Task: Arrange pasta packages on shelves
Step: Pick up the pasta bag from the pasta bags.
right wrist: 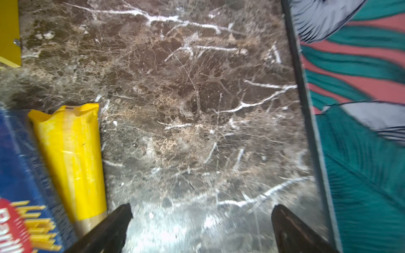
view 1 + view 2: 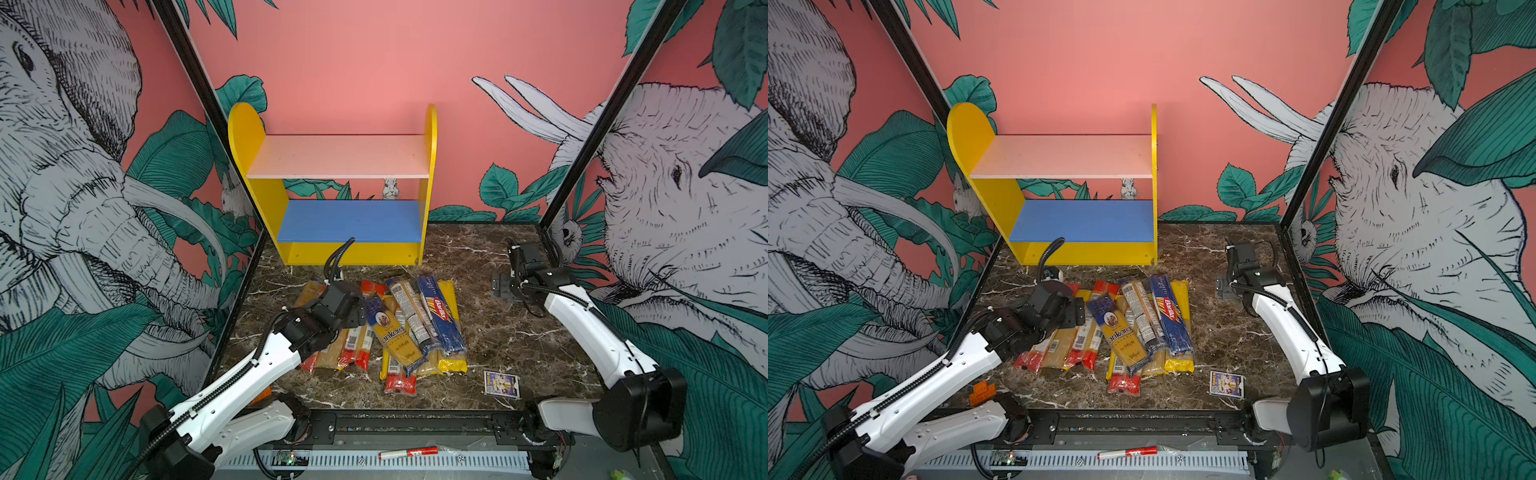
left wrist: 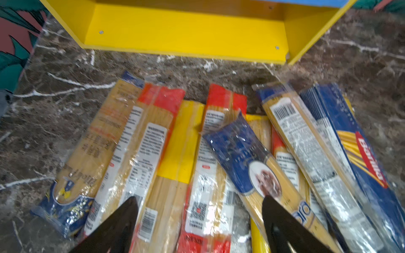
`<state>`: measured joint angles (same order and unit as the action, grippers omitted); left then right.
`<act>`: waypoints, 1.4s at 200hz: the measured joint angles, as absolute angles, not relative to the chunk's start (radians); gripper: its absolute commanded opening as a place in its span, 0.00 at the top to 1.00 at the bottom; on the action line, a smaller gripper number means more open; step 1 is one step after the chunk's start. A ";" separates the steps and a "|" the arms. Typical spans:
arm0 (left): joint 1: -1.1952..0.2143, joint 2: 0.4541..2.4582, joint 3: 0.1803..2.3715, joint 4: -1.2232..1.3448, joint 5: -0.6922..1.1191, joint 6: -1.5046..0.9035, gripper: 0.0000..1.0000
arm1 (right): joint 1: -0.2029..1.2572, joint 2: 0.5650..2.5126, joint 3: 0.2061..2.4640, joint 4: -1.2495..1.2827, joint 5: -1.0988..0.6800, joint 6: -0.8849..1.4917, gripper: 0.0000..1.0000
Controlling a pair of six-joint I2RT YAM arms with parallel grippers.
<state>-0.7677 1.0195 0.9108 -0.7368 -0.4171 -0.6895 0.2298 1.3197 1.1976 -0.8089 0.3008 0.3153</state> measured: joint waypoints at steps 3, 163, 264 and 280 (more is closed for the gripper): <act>-0.780 1.029 0.912 -0.750 -0.411 -0.713 0.11 | 0.233 1.323 1.216 -0.829 0.313 0.318 0.01; -1.083 1.526 1.197 -0.876 -0.205 -1.209 0.06 | 0.290 1.187 1.246 -1.101 0.399 0.408 0.01; -1.097 1.643 1.196 -0.839 -0.147 -1.334 0.03 | 0.290 1.041 1.150 -1.143 0.398 0.415 0.01; -1.093 1.643 1.194 -0.835 -0.147 -1.350 0.03 | 0.290 1.040 1.158 -1.142 0.405 0.415 0.01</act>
